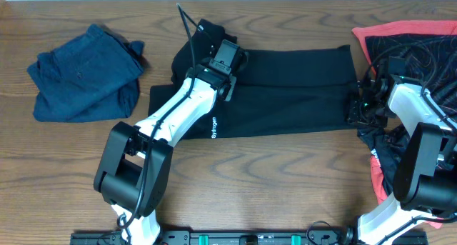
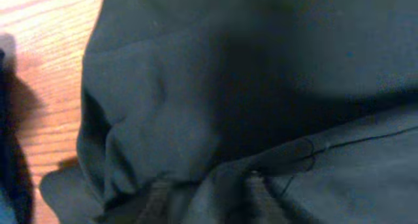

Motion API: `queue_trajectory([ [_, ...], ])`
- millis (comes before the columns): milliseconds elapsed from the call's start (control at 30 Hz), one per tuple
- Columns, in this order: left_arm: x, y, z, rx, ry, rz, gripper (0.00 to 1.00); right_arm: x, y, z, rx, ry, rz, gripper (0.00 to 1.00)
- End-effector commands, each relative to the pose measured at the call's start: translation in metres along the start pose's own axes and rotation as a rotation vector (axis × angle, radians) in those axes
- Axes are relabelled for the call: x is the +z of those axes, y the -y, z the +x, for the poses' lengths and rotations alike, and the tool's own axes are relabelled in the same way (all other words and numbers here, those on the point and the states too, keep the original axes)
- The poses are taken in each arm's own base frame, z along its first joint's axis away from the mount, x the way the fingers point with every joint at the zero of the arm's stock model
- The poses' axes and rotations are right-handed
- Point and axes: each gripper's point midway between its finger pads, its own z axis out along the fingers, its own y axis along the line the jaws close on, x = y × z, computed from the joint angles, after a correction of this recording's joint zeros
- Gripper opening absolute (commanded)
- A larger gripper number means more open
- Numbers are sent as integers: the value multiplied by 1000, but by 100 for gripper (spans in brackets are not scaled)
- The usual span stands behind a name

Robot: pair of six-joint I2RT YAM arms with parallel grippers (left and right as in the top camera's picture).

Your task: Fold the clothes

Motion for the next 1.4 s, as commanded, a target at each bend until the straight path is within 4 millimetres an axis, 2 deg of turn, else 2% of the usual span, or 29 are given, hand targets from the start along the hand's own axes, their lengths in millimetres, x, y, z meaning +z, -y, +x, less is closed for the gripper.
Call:
queue_trajectory([
  [0,-7,-8,-8,19,22,-22,57,5,-1,4,5,-19,11,33],
  [67,-7,-10,-2,35,1,-29,60,5,0,4,5,-19,11,33],
  [200,-12,-29,8,17,-41,-100,60,5,0,4,5,-19,16,34],
  [267,-15,-41,12,-38,-61,-114,60,5,3,4,5,-19,29,35],
  [400,-17,-68,26,-198,-120,-118,60,5,3,6,6,-27,33,44],
  [567,-8,-59,51,-309,-249,103,60,4,12,1,74,-4,72,56],
  [767,3,-58,73,-347,-319,155,60,3,-3,-23,68,84,-24,56],
  [1000,17,-53,87,-346,-326,154,60,2,-4,-39,30,150,-26,52],
  [1133,24,-49,105,-342,-353,153,60,4,-5,-31,15,122,-29,52],
  [1367,32,-44,138,-334,-408,147,60,25,-2,0,21,52,-23,51],
])
